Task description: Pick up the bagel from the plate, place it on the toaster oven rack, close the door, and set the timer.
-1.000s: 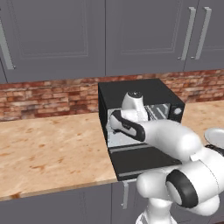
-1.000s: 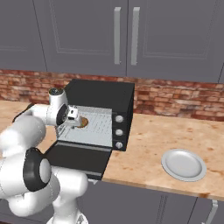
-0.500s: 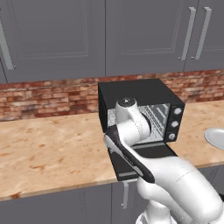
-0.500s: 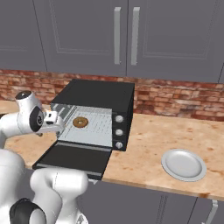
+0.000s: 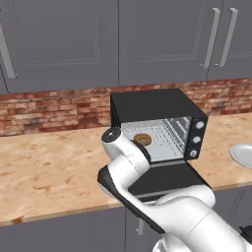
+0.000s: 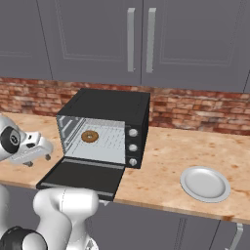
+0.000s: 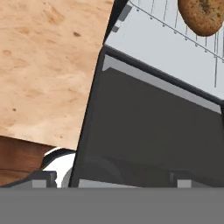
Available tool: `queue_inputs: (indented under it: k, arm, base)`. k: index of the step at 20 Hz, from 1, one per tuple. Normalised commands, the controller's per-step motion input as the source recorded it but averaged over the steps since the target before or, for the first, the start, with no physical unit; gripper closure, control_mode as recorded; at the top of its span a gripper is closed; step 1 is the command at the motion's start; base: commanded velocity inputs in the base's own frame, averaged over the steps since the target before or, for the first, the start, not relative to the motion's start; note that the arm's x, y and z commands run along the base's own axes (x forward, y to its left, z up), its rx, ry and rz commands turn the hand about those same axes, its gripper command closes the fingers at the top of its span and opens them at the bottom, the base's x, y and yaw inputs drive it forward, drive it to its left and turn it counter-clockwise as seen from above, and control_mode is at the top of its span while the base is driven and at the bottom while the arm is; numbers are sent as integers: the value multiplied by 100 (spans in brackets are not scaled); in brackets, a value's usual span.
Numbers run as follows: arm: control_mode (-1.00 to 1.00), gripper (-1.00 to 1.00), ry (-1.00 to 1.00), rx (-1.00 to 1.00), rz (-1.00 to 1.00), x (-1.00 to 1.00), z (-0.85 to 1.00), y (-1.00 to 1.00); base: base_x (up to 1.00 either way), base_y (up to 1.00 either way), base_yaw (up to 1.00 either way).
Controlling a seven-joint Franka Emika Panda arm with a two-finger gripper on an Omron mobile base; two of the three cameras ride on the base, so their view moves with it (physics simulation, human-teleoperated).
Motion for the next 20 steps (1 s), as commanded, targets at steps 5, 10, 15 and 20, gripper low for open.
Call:
queue_inputs:
  k: [5, 10, 15, 20]
  arm:
    - [-100, -100, 9, -22, 0, -17, -33, 2]
    - [-100, -100, 1, -21, 0, -39, -40, 3]
    - [-100, -100, 1, -17, 1, -27, -28, 2]
    - [-100, -100, 1, -16, 2, 1, -19, 3]
  base:
    - [0, 0, 0]
    - [0, 0, 0]
    - [0, 0, 0]
    - [0, 0, 0]
